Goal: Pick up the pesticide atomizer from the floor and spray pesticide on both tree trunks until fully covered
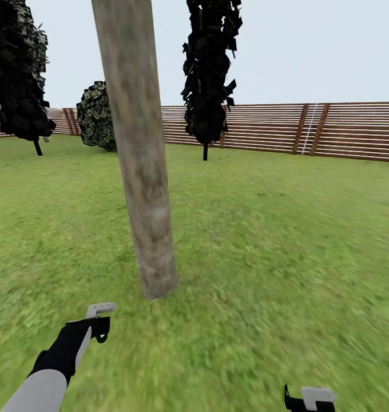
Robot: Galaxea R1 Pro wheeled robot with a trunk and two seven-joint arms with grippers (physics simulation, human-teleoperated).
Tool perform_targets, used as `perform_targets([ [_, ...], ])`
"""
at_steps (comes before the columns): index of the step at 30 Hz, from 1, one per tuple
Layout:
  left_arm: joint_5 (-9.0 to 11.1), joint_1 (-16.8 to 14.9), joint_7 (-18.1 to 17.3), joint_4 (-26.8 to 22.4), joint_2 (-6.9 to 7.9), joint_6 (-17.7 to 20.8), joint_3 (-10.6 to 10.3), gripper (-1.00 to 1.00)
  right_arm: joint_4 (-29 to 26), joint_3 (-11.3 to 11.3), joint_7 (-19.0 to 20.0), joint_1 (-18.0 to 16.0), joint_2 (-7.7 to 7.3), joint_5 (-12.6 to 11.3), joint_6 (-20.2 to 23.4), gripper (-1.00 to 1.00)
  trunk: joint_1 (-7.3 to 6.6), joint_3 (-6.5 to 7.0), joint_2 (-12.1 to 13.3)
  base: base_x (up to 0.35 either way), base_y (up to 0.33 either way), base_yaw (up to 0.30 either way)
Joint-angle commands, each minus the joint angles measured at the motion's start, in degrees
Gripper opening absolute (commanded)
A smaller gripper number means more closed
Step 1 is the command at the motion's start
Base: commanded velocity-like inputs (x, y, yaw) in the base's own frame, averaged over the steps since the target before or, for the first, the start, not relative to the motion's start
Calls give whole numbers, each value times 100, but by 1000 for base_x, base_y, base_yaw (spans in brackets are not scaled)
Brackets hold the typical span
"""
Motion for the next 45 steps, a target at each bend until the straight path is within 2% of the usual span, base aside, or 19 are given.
perform_targets([
  [1,-74,-7,-17,-12,-3,27,24,-100,9,-26,-35,-5,0,61,-12,100,0,-5,-2,153,-255,0],
  [11,-66,-29,-38,-16,-34,27,42,-100,9,-26,-38,-5,-1,60,-12,100,0,-5,-2,245,-189,-209],
  [13,-68,-26,-24,-16,-37,27,-139,-100,9,-26,-38,-5,4,60,-12,100,0,-5,-2,93,-251,-58],
  [14,-64,-22,-8,-14,-38,27,-361,-100,9,-26,-38,-5,6,60,-12,100,0,-5,-2,17,-269,-10],
  [19,-67,-14,-9,-11,-131,21,-481,-100,11,-26,-38,-5,8,60,-12,100,0,-5,-2,4,-94,-2],
  [23,-71,-19,-10,-21,-28,26,-448,-100,15,-26,-38,-5,8,60,-12,100,0,-5,-2,0,-4,0],
  [25,-48,-26,-42,-24,160,30,-430,-100,17,-26,-38,-5,8,60,-12,100,0,-5,-2,0,0,0],
  [27,-38,-26,-79,-25,215,28,-465,-100,17,-26,-38,-5,8,60,-12,100,0,-5,-2,0,0,0],
  [28,-38,-24,-83,-22,203,25,-471,-100,16,-26,-38,-5,8,60,-12,100,0,-5,-2,0,0,0],
  [32,-55,-21,-31,-16,-169,-91,-488,-100,18,-26,-38,-5,8,60,-12,100,0,-5,-2,-178,0,0],
  [34,-56,-26,-17,-16,-235,-235,-485,-100,18,-26,-38,-5,8,60,-12,100,0,-5,-2,-320,0,0],
  [38,-61,-49,-8,-23,-226,-279,-486,-100,18,-26,-38,-5,8,60,-12,100,0,-5,-2,-338,0,0],
  [43,-72,-109,-41,-20,-83,-216,-453,-100,14,-26,-43,-5,8,60,-12,100,0,-5,-2,-141,0,19],
  [45,-71,-117,-25,-24,-99,-197,-475,-100,10,-26,-46,-5,8,60,-12,100,0,-5,-2,-13,0,209],
])
